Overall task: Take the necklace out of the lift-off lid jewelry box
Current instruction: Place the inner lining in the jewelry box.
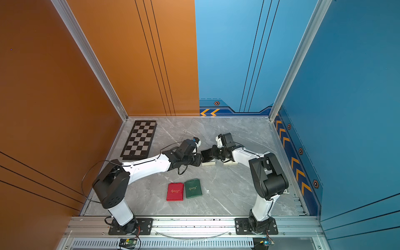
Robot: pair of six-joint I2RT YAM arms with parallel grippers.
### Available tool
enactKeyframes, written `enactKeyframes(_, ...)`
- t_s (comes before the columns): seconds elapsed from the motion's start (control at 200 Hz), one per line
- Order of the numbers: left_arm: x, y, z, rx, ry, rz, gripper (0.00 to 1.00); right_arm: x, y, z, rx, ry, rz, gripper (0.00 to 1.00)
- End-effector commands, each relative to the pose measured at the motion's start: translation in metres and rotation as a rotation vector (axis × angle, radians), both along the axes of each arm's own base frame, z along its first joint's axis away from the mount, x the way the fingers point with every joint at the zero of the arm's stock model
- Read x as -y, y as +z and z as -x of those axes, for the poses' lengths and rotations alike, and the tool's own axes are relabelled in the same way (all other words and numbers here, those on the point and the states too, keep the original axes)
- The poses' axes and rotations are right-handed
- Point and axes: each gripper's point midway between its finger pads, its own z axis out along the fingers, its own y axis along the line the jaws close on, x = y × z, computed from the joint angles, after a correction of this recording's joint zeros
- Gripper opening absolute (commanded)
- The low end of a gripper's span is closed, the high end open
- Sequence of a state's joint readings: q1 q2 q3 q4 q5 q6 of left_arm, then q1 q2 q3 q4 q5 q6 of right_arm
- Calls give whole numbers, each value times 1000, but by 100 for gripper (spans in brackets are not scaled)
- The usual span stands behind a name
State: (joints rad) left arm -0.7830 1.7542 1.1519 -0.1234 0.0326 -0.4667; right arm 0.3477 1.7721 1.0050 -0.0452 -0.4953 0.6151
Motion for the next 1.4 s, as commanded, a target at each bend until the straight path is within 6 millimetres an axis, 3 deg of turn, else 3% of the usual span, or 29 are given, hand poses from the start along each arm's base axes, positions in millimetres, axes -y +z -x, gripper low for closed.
enactKeyframes(0.0,13,3,-3,10,-39,9,38,-1,-9,1,-12,25,37,3)
enactKeyframes(0.641,33,-30,-34,-1,-57,-42,28,5,-32,8,-50,36,142,3)
enactKeyframes(0.926,32,-46,-41,-21,-45,-103,15,0,-16,6,-18,49,117,5)
enactKeyframes(1.396,22,-80,-36,-103,-27,-197,13,-1,11,6,30,46,87,14)
